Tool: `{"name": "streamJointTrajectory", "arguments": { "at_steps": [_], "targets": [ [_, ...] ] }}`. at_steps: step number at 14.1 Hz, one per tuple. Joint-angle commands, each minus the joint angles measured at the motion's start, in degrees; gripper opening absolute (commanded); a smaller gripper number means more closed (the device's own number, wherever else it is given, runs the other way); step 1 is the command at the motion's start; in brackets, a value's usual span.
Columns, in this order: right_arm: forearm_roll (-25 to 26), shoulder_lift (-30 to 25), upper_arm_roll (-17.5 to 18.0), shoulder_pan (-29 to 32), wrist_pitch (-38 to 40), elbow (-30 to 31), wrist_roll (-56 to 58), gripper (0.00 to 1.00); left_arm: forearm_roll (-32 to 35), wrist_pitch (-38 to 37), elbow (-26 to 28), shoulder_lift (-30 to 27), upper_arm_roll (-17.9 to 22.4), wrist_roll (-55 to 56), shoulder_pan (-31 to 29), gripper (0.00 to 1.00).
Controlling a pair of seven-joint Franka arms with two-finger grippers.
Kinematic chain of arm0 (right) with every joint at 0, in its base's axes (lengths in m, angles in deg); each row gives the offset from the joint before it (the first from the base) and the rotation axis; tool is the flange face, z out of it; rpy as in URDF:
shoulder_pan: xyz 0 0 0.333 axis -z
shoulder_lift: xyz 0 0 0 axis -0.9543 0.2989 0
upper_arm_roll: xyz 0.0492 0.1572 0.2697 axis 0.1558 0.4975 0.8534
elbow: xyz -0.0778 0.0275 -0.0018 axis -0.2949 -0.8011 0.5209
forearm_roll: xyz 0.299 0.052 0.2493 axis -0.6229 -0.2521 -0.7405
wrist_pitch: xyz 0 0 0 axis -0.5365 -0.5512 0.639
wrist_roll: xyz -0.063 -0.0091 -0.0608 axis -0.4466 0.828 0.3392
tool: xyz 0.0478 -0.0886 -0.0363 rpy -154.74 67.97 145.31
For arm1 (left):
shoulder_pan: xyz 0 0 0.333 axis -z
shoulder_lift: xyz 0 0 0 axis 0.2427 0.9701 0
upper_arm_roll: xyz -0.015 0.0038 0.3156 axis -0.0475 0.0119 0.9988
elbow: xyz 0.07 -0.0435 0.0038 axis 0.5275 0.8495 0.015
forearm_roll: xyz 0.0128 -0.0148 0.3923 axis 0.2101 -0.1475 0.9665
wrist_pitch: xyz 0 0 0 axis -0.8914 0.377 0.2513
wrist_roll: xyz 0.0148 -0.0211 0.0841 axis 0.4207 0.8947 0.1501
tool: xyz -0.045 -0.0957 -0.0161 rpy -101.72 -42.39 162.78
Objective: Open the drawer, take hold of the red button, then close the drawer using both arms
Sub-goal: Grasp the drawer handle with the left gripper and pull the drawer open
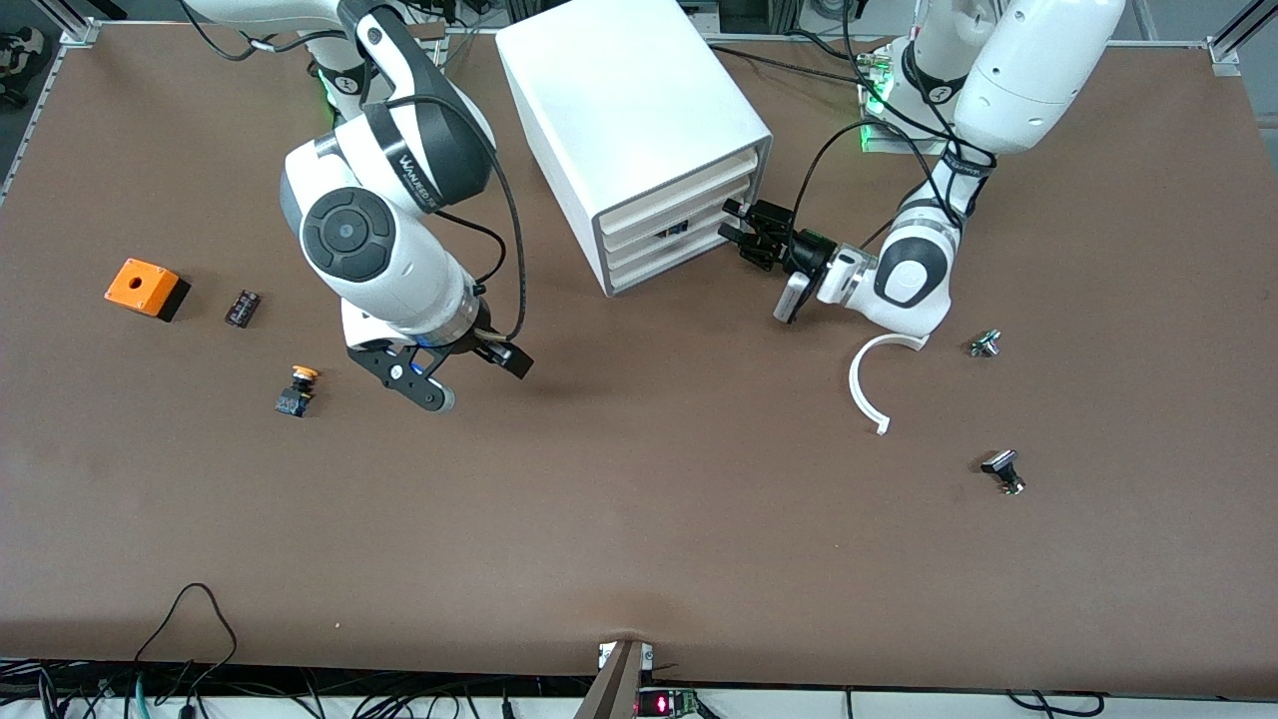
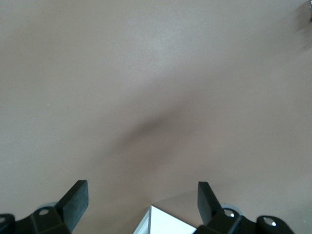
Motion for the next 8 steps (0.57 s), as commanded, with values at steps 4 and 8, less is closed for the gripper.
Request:
{"name": "streamJointTrajectory", "arguments": {
  "at_steps": [4, 8],
  "targets": [
    [0.3, 2.8, 0.0, -1.6, 2.1, -6.0, -5.2, 0.99, -4.4, 1.0, 3.8, -1.6, -1.8, -1.4, 0.5, 0.44],
    [0.2, 3.2, 0.0, -3.0, 2.0, -7.3, -7.0, 0.99, -4.4, 1.9, 3.8, -1.6, -2.1, -0.8, 0.5, 0.0]
  ]
}}
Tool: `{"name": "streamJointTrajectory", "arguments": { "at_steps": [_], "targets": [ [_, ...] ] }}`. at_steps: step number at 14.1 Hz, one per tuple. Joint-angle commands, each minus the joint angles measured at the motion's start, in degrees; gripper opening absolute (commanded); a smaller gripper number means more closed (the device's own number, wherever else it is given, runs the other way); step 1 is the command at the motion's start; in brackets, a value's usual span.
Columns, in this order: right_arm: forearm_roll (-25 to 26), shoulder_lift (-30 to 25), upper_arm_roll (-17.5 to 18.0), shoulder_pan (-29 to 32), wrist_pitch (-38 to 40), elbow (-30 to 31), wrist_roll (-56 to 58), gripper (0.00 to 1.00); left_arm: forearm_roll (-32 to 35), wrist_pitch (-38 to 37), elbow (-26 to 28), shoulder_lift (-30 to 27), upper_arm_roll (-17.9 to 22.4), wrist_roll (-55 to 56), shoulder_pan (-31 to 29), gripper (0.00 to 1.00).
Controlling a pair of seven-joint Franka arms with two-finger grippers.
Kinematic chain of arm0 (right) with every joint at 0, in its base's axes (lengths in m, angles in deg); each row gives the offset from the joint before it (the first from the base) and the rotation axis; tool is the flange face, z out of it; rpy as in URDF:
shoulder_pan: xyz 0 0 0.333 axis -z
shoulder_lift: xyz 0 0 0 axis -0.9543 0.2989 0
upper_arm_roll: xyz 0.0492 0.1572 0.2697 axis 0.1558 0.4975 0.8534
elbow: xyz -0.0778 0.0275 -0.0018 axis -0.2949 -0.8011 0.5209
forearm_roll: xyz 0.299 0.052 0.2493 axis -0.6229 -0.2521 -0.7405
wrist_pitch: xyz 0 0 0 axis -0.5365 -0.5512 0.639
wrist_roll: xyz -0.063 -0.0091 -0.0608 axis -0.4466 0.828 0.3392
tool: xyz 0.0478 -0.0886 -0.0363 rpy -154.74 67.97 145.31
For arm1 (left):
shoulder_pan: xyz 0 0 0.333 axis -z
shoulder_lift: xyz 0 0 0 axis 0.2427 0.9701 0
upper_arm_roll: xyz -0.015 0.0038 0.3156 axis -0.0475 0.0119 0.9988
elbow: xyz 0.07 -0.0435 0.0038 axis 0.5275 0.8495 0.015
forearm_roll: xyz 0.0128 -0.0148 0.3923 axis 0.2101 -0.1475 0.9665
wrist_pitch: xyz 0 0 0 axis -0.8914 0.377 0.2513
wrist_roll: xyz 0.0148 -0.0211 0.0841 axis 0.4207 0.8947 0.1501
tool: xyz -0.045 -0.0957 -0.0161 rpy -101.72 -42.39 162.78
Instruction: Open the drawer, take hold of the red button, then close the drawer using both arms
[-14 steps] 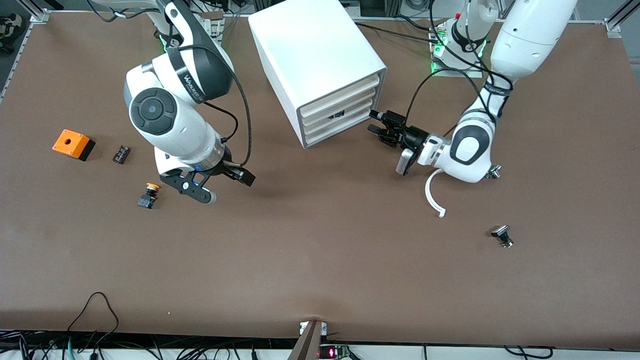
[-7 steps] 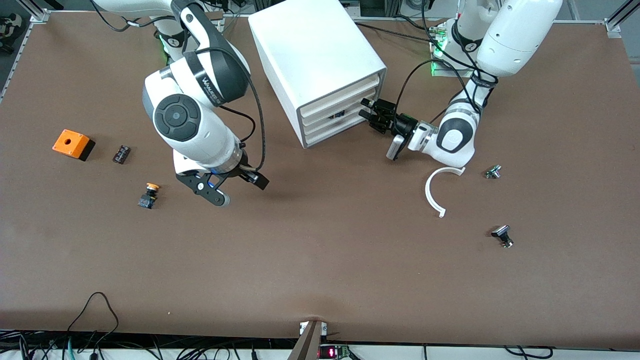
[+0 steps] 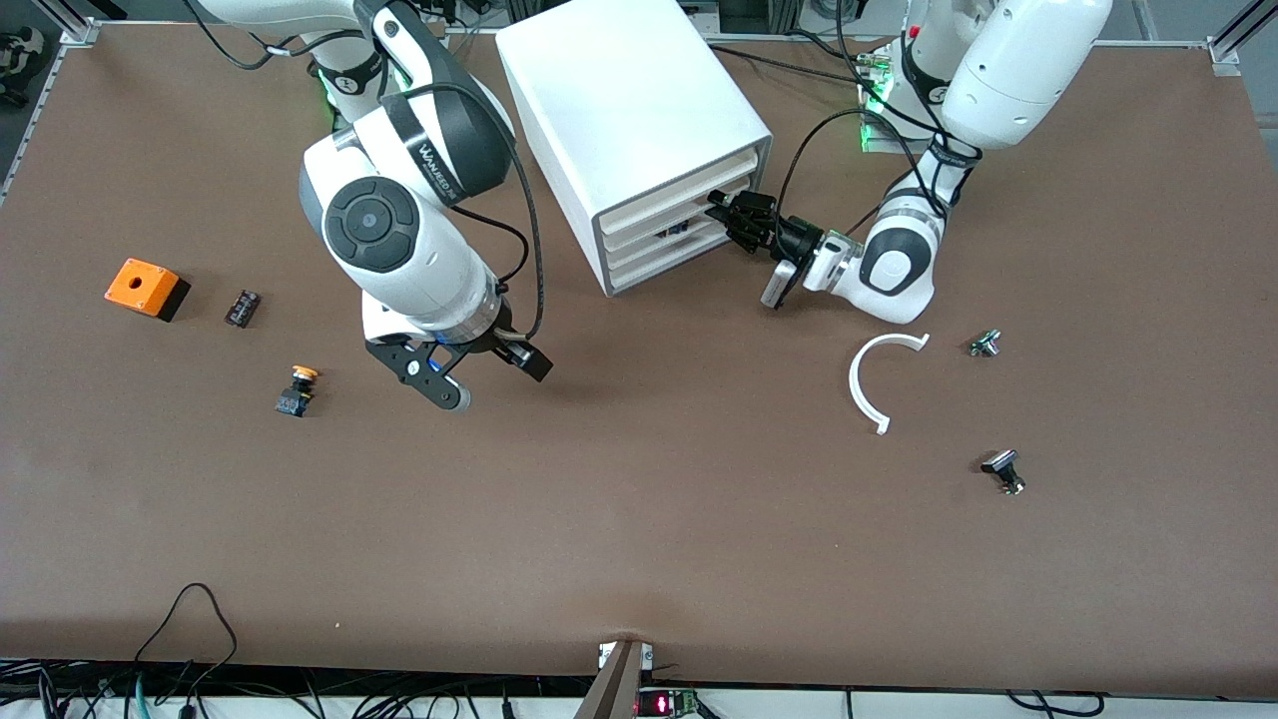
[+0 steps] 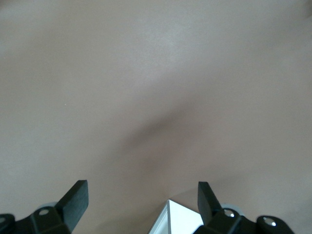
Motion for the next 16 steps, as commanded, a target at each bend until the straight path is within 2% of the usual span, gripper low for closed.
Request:
{"name": "streamJointTrajectory", "arguments": {
  "at_steps": [1, 5, 9, 11, 16],
  "targets": [
    [0.3, 1.5, 0.0, -1.4, 1.5, -3.5, -3.5, 0.99, -1.7, 1.1, 1.7, -1.6, -0.3, -0.6, 0.3, 0.0],
    [0.3, 1.6, 0.1, -2.2, 1.4, -4.1, -6.4, 0.99, -1.6, 1.2, 0.0, -1.5, -0.1, 2.8, -0.2, 0.0],
    [0.3, 3.5, 0.1, -3.3, 1.4, -7.1, -8.4, 0.99, 1.5, 1.2, -6.8, -0.7, 1.2, 12.2, -1.8, 0.0],
    [0.3, 4.7, 0.1, -4.1, 1.0, -8.5, -10.1, 1.0, 7.1, 1.1, -12.2, 1.1, 2.1, 15.5, -3.0, 0.0],
    [0.3, 7.4, 0.0, -7.0, 0.0, -12.7, -15.4, 0.99, 12.5, 0.7, -17.7, 3.9, 2.3, 16.3, -7.6, 0.0]
  ]
}}
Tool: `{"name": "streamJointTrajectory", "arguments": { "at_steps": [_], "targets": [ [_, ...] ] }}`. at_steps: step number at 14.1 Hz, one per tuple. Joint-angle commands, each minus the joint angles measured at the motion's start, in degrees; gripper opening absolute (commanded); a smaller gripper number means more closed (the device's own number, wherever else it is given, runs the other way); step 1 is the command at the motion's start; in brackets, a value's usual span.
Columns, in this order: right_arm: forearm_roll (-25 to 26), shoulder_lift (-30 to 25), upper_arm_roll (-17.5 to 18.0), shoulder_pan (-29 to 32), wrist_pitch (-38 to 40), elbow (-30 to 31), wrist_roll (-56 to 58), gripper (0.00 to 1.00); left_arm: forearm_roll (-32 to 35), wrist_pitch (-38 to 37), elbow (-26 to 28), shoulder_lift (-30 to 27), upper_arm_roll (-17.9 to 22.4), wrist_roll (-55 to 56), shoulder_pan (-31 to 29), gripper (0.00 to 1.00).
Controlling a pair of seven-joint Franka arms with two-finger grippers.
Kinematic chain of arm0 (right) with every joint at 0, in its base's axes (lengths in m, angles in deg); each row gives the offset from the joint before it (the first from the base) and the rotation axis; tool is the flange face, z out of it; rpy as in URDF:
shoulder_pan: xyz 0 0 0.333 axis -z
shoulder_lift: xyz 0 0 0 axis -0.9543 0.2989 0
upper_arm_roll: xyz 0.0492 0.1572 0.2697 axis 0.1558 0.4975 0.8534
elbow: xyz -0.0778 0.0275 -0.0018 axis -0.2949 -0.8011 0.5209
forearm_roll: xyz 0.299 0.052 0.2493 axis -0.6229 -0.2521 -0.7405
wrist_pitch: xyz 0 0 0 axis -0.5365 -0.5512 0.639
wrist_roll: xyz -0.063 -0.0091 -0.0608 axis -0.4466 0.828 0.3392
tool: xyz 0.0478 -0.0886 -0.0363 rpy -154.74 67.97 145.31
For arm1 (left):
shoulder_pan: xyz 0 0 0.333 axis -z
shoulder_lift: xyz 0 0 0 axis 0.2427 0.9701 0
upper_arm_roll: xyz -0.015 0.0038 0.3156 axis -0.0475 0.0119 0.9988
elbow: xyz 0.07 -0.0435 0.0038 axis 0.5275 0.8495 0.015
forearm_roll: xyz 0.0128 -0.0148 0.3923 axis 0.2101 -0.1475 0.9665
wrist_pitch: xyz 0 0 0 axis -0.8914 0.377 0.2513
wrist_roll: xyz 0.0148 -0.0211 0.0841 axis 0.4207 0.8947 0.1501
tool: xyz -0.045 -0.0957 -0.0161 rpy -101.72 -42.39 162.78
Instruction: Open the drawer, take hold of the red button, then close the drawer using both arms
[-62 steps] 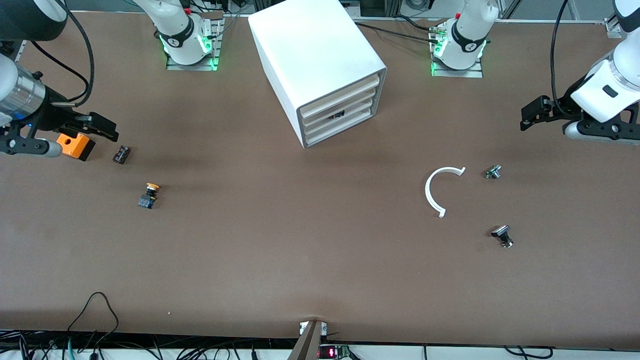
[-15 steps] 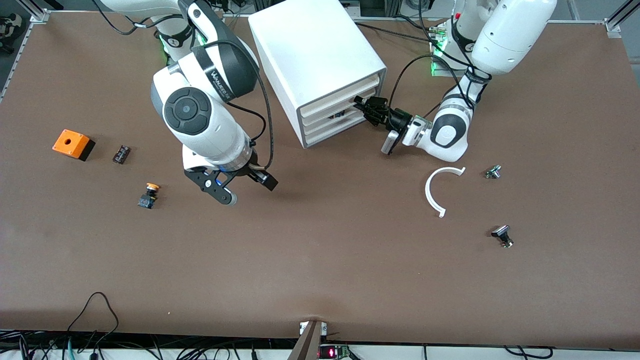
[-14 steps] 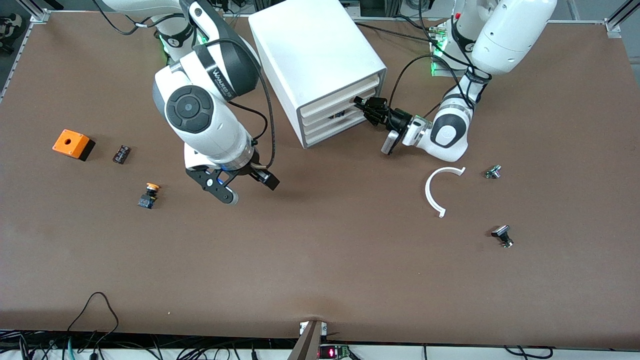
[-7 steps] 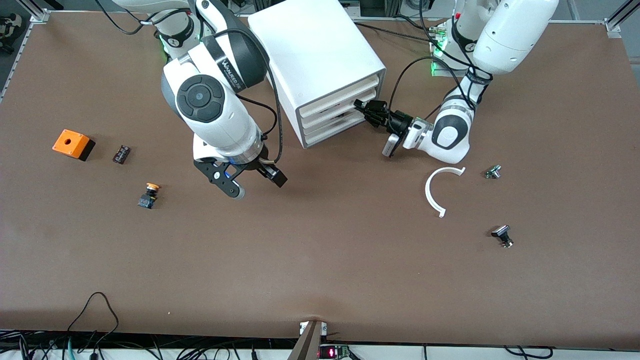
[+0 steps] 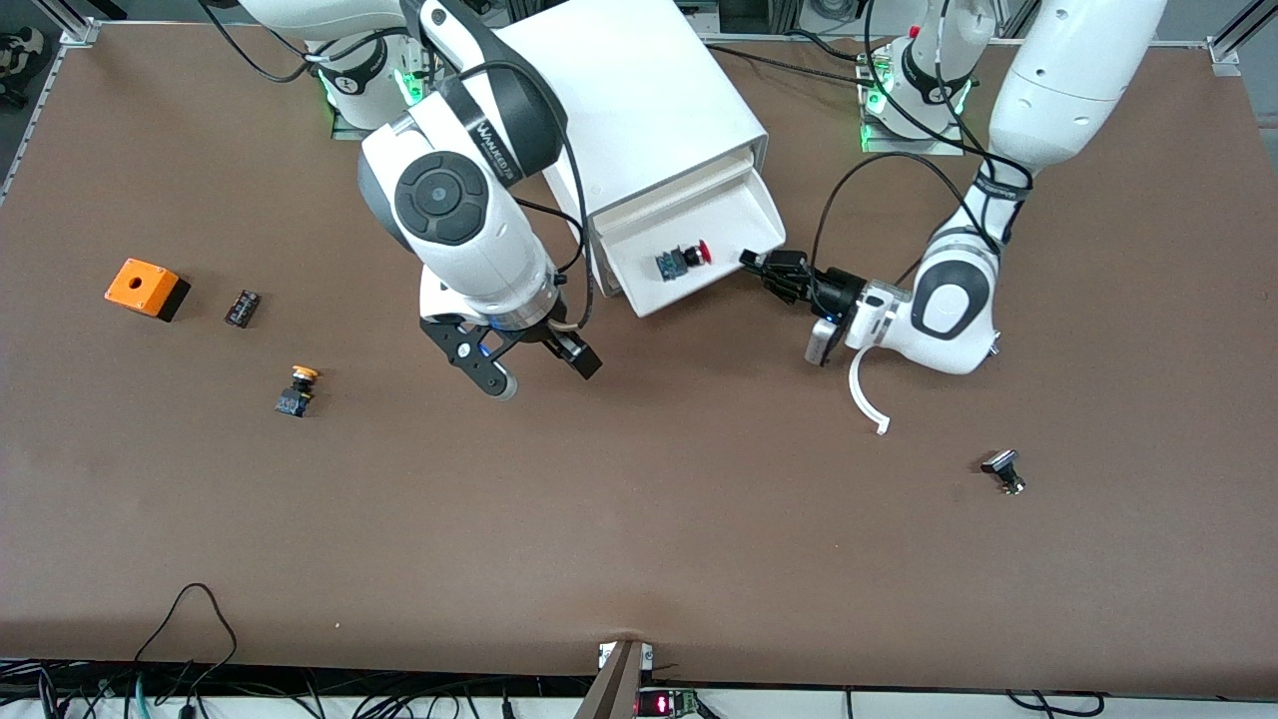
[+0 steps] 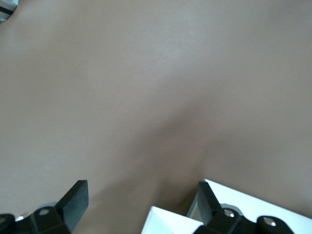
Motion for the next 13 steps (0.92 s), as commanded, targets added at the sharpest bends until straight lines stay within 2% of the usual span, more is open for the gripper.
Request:
{"name": "streamJointTrajectory", "arguments": {
  "at_steps": [1, 3, 6, 7, 8, 11, 13],
  "targets": [
    [0.3, 2.8, -0.1, -2.5, -0.1, -4.8, -4.4, 0.99, 2.8, -0.5, -4.8, 3.1, -0.2, 2.4, -1.6, 0.0],
    [0.3, 3.0, -0.2, -3.9, -2.8, -4.8, -7.5, 0.99, 2.9, -0.5, -6.9, 5.0, -0.2, 3.7, -2.5, 0.0],
    [0.3, 3.8, -0.2, -5.7, -5.8, -4.9, -11.5, 0.99, 3.0, -0.6, -7.1, 5.0, -0.2, 3.7, -3.0, 0.02],
    [0.3, 4.1, -0.2, -6.3, -7.0, -4.9, -12.4, 0.99, 3.0, -0.6, -7.1, 4.9, -0.2, 3.7, -3.2, 0.43],
    [0.3, 4.6, -0.1, -7.3, -8.0, -4.9, -13.2, 1.0, 3.0, -0.7, -7.1, 4.8, -0.2, 3.7, -3.4, 0.97],
    [0.3, 6.2, -0.1, -9.2, -9.3, -4.9, -16.5, 1.0, 3.0, -0.7, -7.2, 3.9, 0.0, 7.8, -4.7, 0.99],
    [0.3, 7.1, -0.1, -10.2, -9.3, -4.8, -18.9, 0.99, 7.6, -0.8, -10.7, 2.4, 0.0, 14.5, -5.6, 0.99]
  ]
}}
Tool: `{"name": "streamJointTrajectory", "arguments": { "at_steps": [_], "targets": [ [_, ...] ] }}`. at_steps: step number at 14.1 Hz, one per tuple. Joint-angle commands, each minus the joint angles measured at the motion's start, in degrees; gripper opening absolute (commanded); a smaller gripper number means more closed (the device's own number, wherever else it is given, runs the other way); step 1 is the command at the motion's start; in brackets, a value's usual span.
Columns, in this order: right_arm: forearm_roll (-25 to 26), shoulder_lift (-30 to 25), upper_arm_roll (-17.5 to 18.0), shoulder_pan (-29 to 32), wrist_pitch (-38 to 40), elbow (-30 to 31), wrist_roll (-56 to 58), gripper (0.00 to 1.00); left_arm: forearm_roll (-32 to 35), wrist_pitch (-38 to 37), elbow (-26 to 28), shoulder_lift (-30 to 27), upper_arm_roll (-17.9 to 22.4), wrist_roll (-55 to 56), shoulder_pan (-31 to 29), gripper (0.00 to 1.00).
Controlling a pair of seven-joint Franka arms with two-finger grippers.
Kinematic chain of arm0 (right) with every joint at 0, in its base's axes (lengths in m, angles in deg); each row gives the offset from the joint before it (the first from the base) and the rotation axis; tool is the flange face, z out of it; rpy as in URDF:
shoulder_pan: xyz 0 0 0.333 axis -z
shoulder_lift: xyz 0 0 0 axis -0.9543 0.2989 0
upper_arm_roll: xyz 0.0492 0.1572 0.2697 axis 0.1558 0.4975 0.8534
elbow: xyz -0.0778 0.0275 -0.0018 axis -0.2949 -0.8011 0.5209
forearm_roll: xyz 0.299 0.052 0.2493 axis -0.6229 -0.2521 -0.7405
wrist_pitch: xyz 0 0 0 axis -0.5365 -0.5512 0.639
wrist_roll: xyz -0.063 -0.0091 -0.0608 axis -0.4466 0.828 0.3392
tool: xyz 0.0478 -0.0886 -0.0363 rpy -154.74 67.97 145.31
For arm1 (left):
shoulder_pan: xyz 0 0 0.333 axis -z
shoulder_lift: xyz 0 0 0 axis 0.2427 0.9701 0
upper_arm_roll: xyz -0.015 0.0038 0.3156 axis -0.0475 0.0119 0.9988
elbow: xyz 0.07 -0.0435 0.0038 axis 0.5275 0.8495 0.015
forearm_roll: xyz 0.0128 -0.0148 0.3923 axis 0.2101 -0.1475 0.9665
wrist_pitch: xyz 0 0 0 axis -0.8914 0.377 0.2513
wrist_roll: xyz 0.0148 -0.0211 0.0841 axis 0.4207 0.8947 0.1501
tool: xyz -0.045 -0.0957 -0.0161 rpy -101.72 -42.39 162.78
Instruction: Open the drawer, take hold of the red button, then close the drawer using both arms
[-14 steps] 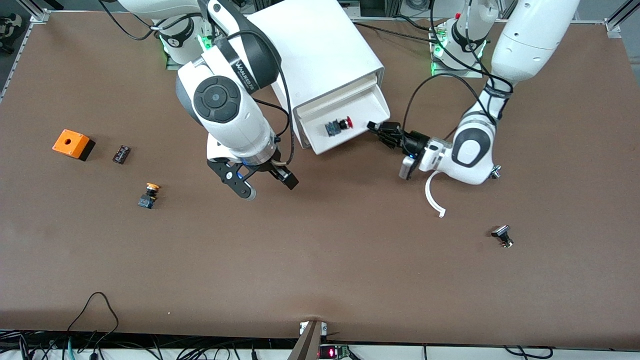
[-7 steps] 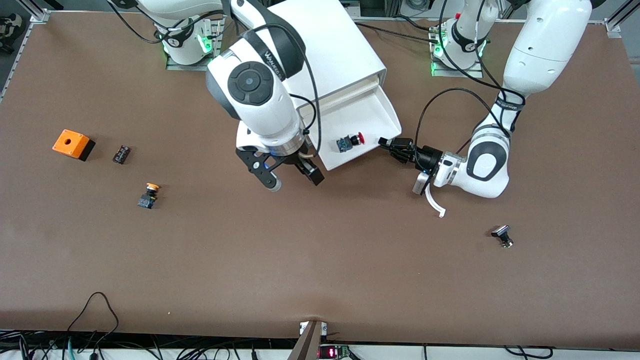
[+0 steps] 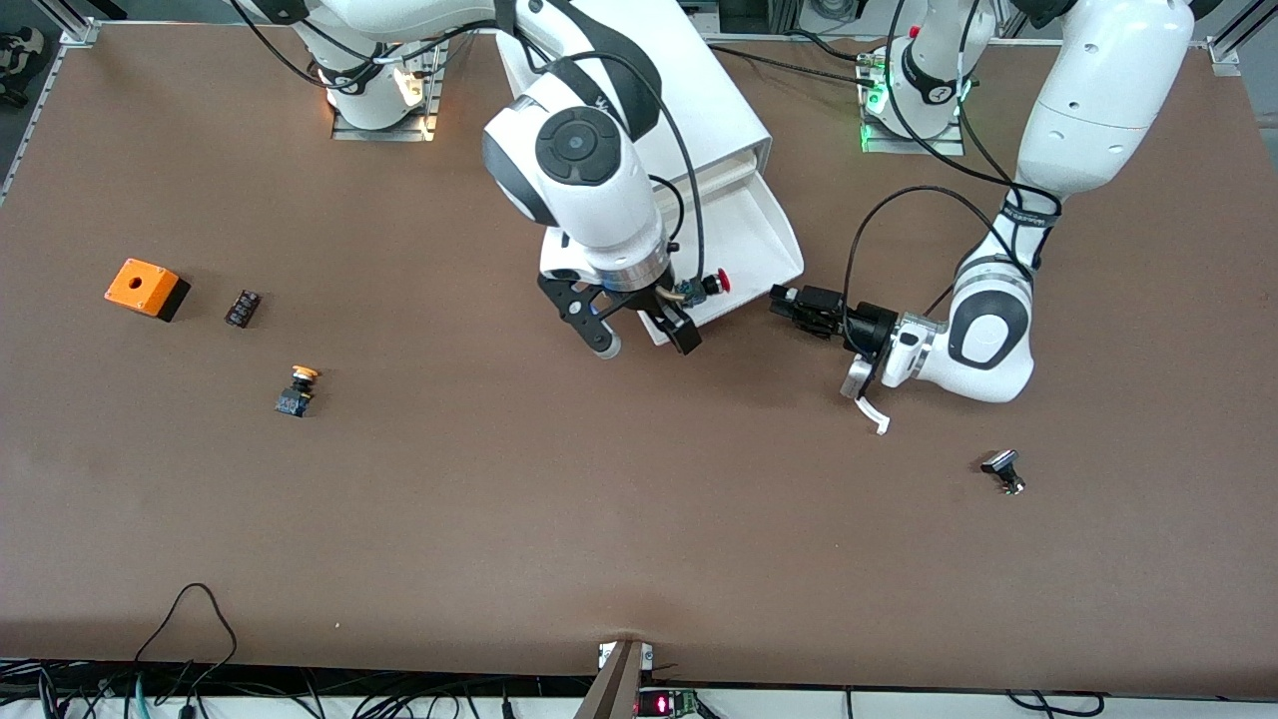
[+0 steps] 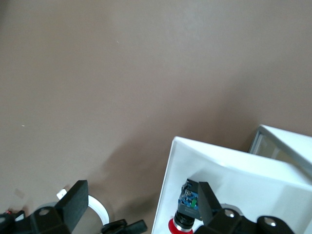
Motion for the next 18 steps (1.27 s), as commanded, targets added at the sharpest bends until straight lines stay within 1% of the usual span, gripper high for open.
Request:
{"name": "streamJointTrajectory", "arguments": {
  "at_steps": [1, 3, 5, 6, 8, 9, 12, 14, 16, 18],
  "targets": [
    [0.3, 2.4, -0.2, -1.4, 0.0, -2.3, -3.8, 0.99, 6.8, -0.5, -6.6, -1.7, -0.4, 11.8, -1.4, 0.99],
    [0.3, 3.6, -0.1, -2.3, 0.5, -2.0, -4.2, 0.99, 9.6, -2.0, -12.3, -1.7, -0.2, 23.4, -1.4, 0.99],
    [0.3, 4.8, -0.1, -3.2, 0.8, -2.0, -5.8, 1.0, 14.5, -2.2, -16.7, -1.9, -0.3, 31.9, -1.4, 0.99],
    [0.2, 5.0, -0.1, -3.3, 0.8, -1.4, -6.7, 0.99, 17.4, -2.1, -19.7, -1.9, -0.2, 36.6, -0.8, 0.99],
    [-1.0, 5.6, -0.1, -4.1, 0.8, -0.8, -7.9, 0.99, 26.3, -2.0, -23.1, -2.3, -1.1, 42.5, -0.5, 1.0],
    [-1.7, 5.7, -0.1, -4.1, 0.8, -0.7, -8.1, 0.99, 31.0, -2.0, -24.1, -3.1, -1.5, 45.4, -0.1, 0.99],
    [-1.9, 6.2, -0.1, -4.2, 0.7, 0.0, -9.3, 0.99, 40.8, -2.0, -25.0, -5.0, -1.7, 50.6, 2.1, 0.99],
    [-3.0, 6.3, 0.0, -4.7, 0.8, 0.4, -10.2, 0.99, 47.7, -2.0, -26.9, -5.1, -1.8, 53.7, 3.2, 0.99],
    [-2.9, 6.3, 0.0, -5.8, 0.2, 2.4, -10.6, 0.99, 53.2, -2.1, -27.6, -5.6, -1.8, 59.8, 4.9, 0.99],
    [-3.0, 6.7, -0.1, -6.1, 0.3, 2.6, -10.4, 0.99, 54.8, -2.0, -27.6, -5.7, -1.7, 65.4, 6.7, 0.99]
  ]
}}
